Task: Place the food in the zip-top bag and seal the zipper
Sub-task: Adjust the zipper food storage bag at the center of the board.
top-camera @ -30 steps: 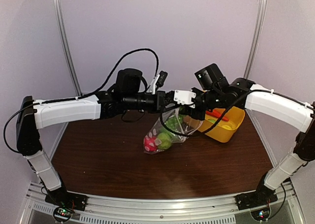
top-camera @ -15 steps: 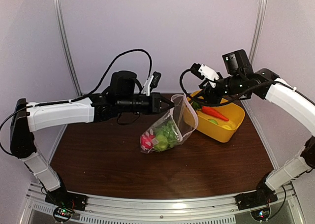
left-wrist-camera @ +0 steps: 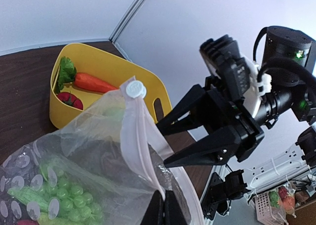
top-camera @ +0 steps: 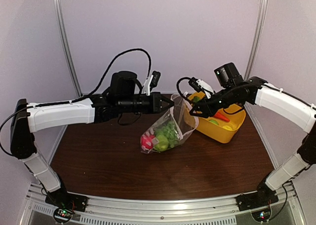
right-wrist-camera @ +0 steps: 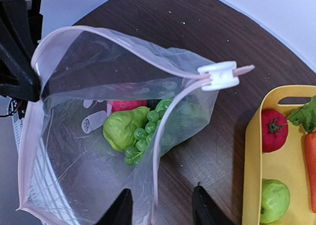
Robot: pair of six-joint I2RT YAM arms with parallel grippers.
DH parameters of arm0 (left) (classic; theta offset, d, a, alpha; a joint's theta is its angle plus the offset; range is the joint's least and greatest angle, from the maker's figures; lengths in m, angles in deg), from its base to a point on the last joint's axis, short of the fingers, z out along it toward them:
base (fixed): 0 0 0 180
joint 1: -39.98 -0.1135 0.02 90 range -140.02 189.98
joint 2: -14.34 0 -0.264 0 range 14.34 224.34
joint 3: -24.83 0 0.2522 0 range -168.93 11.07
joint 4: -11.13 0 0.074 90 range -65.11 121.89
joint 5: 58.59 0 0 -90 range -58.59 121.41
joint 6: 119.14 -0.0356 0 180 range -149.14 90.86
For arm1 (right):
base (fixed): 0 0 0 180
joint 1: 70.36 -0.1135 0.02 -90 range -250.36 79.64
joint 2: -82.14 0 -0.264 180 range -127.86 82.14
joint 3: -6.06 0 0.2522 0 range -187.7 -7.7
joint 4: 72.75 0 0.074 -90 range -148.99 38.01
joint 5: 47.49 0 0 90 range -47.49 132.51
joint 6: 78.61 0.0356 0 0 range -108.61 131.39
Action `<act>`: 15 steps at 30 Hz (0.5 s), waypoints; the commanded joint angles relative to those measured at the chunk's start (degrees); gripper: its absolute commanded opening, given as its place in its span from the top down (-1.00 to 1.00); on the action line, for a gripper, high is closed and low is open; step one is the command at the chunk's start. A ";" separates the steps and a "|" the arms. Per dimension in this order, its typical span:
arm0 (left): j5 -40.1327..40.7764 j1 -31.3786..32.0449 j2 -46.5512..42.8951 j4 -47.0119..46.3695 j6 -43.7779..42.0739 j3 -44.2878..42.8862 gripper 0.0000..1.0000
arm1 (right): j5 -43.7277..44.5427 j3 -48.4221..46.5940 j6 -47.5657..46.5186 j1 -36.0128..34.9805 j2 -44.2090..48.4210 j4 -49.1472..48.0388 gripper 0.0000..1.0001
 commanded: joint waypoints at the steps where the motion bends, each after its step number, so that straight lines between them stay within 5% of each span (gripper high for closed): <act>1: 1.13 0.20 -0.04 -2.19 -1.00 -0.84 1.00 | -4.21 -1.72 2.20 0.21 -3.36 1.64 0.50; 4: 6.88 0.09 -1.32 6.83 -4.17 -4.06 1.00 | -3.35 -8.61 1.38 0.17 -5.19 3.46 1.00; 7: 24.12 0.22 -6.88 19.26 -9.27 -9.27 1.00 | -4.60 -19.81 1.25 0.17 -6.49 3.43 1.00; 10: 33.04 4.16 -16.19 9.25 -15.31 -5.73 1.00 | -3.81 -23.93 3.47 0.15 -7.50 -0.12 1.00; 15: 33.22 3.48 -7.77 25.18 -15.99 -16.07 1.00 | -7.05 -28.76 2.90 0.19 -14.19 1.86 1.00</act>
